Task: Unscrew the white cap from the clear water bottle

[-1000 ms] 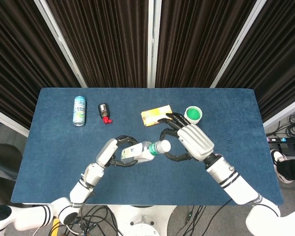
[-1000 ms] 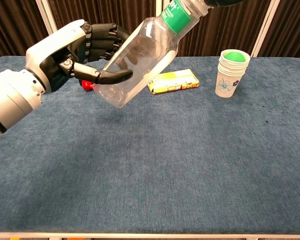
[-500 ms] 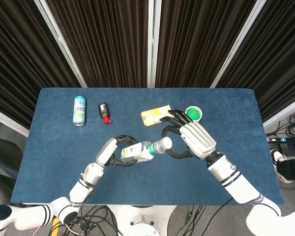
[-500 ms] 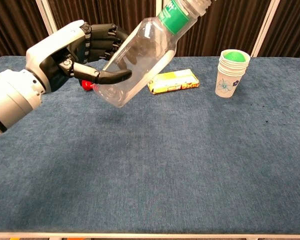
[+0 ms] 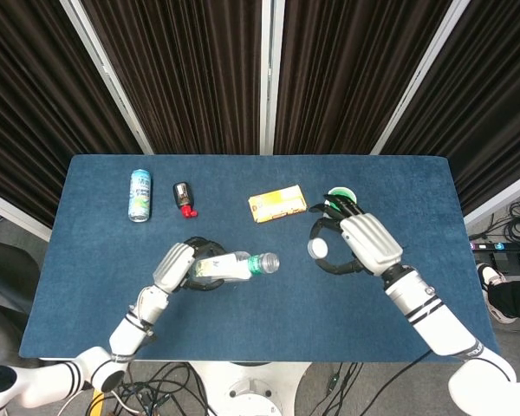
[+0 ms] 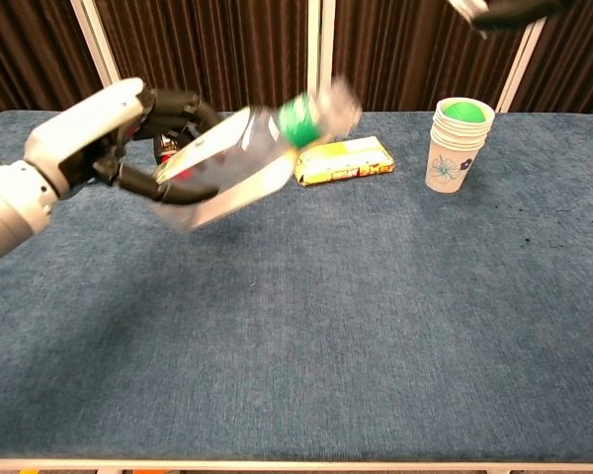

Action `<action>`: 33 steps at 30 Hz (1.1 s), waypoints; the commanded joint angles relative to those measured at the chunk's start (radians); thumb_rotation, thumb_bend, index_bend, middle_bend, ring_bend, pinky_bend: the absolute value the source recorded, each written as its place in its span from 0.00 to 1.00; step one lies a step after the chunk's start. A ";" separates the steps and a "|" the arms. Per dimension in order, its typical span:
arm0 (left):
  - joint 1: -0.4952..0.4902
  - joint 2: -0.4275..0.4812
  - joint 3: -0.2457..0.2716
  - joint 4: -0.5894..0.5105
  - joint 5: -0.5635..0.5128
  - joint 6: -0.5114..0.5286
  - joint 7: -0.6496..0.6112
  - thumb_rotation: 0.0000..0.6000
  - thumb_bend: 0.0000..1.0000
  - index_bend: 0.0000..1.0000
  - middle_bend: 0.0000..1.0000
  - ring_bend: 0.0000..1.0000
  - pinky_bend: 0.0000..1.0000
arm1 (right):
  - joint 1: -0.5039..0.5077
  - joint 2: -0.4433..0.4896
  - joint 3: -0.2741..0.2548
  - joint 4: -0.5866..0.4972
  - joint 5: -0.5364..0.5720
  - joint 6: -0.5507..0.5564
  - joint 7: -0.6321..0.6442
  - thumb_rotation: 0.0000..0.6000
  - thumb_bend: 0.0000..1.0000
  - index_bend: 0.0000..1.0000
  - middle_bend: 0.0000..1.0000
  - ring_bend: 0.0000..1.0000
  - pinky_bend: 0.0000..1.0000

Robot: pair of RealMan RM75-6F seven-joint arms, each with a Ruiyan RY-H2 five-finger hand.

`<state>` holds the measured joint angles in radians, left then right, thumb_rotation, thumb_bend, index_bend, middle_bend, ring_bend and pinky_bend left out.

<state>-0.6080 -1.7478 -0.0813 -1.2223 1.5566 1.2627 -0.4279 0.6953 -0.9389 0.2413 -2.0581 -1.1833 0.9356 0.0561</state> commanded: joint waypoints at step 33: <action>0.158 0.188 0.030 -0.221 -0.163 -0.011 0.528 1.00 0.23 0.18 0.16 0.08 0.18 | 0.045 -0.496 -0.191 0.449 0.069 -0.048 -0.396 1.00 0.24 0.35 0.08 0.00 0.00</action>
<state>-0.4718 -1.5829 -0.0569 -1.4272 1.3864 1.2294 0.1180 0.7429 -1.4176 0.0598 -1.6255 -1.1121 0.8804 -0.3308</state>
